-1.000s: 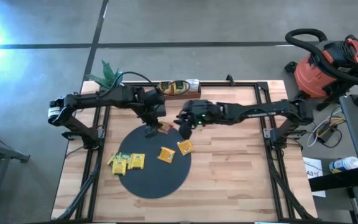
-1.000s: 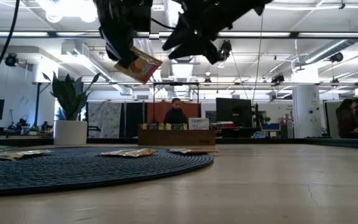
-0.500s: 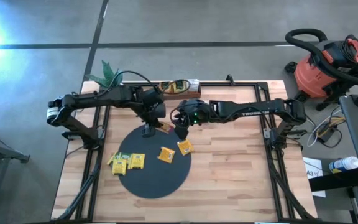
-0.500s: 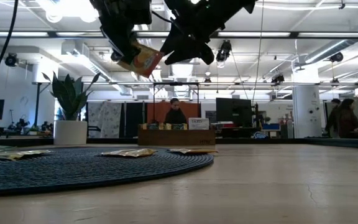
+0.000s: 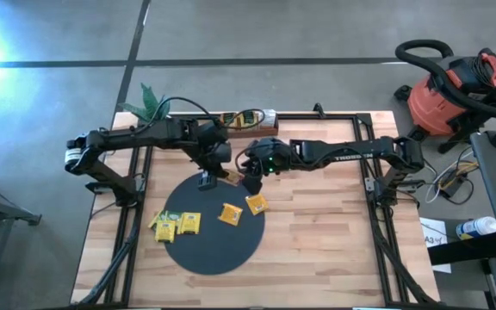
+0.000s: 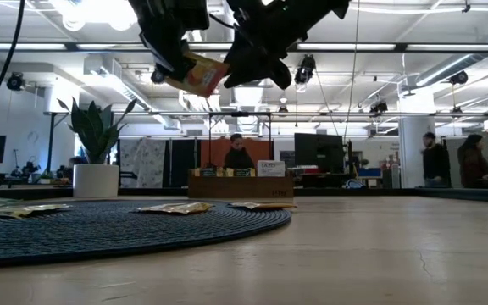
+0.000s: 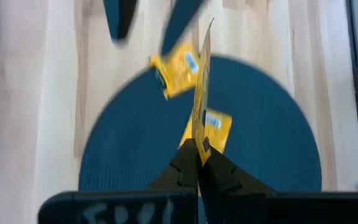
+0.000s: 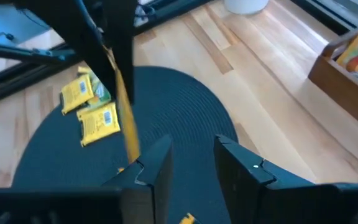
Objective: Pick & Place Tea
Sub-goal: Put the orange tea bag into the left section of the wooden organizer
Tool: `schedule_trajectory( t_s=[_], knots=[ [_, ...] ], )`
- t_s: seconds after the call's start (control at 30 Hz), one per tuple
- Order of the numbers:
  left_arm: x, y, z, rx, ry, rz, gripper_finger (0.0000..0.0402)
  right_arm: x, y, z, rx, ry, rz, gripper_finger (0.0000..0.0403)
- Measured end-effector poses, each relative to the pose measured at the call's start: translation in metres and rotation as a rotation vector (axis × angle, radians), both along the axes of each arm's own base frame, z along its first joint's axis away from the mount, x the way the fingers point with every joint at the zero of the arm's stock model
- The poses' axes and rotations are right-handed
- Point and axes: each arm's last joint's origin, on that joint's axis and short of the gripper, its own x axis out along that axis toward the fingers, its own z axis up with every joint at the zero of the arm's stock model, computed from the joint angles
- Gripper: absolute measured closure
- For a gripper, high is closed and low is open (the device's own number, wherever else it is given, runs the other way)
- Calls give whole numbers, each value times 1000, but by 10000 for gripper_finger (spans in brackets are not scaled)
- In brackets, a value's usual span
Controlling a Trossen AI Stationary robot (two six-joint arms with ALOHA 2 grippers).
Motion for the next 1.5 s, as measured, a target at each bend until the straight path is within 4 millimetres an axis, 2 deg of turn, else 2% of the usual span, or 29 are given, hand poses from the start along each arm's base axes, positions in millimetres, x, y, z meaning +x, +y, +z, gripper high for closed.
schedule_trajectory(
  t_s=[0.27,0.73,1.03,1.5],
  knots=[
    [-6,1,-9,51,91,19,401,-1,2,2,47,-11,68,288],
    [-1,-2,-7,80,40,-10,401,2,4,-1,53,-20,89,288],
    [-2,-2,-9,75,52,-29,401,3,4,-1,42,-19,95,273],
    [1,-2,-7,87,12,-67,401,10,3,-17,41,24,110,247]
  ],
)
